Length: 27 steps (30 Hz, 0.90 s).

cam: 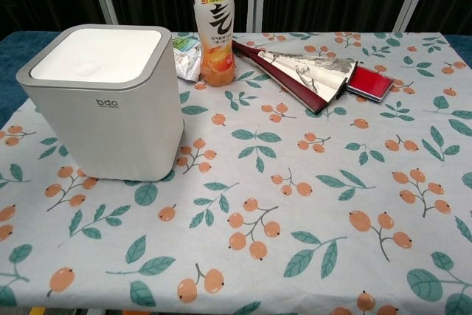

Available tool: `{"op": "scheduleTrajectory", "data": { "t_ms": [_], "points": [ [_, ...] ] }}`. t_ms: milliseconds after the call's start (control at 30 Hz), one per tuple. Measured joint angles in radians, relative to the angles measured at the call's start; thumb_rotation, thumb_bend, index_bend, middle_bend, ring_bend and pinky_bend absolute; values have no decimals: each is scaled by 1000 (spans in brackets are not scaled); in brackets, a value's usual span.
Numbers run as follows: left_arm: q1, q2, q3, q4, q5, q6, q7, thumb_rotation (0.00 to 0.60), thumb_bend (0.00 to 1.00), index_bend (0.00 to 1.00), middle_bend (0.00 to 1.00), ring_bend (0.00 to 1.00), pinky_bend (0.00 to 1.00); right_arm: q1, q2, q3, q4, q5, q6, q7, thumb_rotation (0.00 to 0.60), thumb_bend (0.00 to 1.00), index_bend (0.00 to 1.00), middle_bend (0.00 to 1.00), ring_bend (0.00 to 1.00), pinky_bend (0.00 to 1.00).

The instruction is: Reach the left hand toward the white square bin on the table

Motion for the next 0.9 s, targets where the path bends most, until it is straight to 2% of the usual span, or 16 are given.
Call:
{"op": "scheduleTrajectory", "data": {
  "t_ms": [100,300,567,667,900],
  "points": [
    [-36,-2,0,-4,2,-55,10,600,26,246,161,116,1,1,0,1,-2,2,-1,-2,600,68,0,108,0,0],
    [-88,-26,13,-4,-25,-151,34,600,26,263,186,144,55,2,-3,3,4,10,-6,0,600,68,0,108,0,0],
    [-114,-44,31,-10,-76,-218,60,600,25,264,236,189,55,8,-8,3,12,8,-12,8,600,68,0,107,0,0],
    [-105,-41,26,-17,-79,-178,60,600,25,252,227,188,55,5,-8,3,15,8,-6,13,600,68,0,107,0,0],
    [-24,-10,0,-33,-93,58,47,600,26,239,219,188,55,-3,-6,4,25,5,10,30,600,68,0,107,0,0]
  ]
}}
